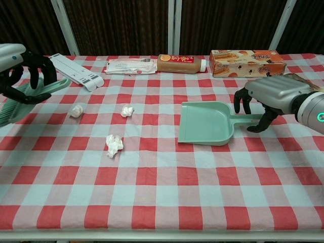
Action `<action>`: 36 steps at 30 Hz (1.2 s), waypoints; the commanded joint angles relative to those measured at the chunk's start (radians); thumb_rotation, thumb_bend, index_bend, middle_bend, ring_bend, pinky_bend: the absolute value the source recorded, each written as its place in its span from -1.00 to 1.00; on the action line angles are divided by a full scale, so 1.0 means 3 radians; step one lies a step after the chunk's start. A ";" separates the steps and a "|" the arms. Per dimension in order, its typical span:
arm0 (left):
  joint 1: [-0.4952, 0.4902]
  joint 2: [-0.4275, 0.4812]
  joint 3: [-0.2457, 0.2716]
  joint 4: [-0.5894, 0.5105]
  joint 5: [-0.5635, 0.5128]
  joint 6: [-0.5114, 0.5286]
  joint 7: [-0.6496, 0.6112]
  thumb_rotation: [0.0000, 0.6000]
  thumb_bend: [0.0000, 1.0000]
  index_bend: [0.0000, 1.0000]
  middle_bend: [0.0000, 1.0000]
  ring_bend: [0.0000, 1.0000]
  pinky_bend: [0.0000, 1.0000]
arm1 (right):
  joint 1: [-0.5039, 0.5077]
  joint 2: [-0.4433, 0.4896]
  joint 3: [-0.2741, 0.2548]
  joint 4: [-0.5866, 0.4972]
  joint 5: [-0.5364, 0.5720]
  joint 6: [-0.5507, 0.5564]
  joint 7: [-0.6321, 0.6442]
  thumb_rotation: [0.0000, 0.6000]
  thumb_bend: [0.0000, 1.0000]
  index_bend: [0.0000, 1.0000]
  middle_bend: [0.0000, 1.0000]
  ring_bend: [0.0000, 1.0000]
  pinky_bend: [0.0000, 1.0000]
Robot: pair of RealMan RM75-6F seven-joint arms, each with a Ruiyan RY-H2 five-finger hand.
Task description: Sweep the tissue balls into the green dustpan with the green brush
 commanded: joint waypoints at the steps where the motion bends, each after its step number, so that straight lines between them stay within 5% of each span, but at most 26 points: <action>1: -0.0001 0.0003 0.0004 -0.0002 -0.0002 -0.0012 0.0000 1.00 -0.24 0.03 0.02 0.10 0.60 | 0.0009 0.0053 -0.0015 -0.0062 0.0037 -0.0006 -0.0010 1.00 -0.71 -0.17 -0.01 -0.47 -0.38; 12: -0.0018 -0.0016 -0.0001 0.0031 -0.0026 -0.0069 0.0006 1.00 -0.24 0.03 0.01 0.10 0.60 | 0.0087 0.0107 -0.0032 -0.0118 0.0203 -0.0035 -0.0046 1.00 -0.55 -0.16 0.00 -0.47 -0.37; 24: -0.0111 -0.0012 -0.0084 0.0103 -0.0119 -0.0265 -0.0290 1.00 -0.24 0.03 0.01 0.10 0.60 | 0.0243 0.0262 0.0034 -0.0223 0.0215 -0.0229 0.0132 1.00 -0.21 0.18 0.21 -0.32 -0.37; 36: -0.0355 -0.0413 -0.0266 0.0761 -0.0180 -0.0443 -0.0793 1.00 -0.24 0.03 0.02 0.10 0.60 | 0.0633 0.0437 0.0130 -0.0265 0.0138 -0.0501 0.0138 1.00 -0.21 0.18 0.21 -0.32 -0.37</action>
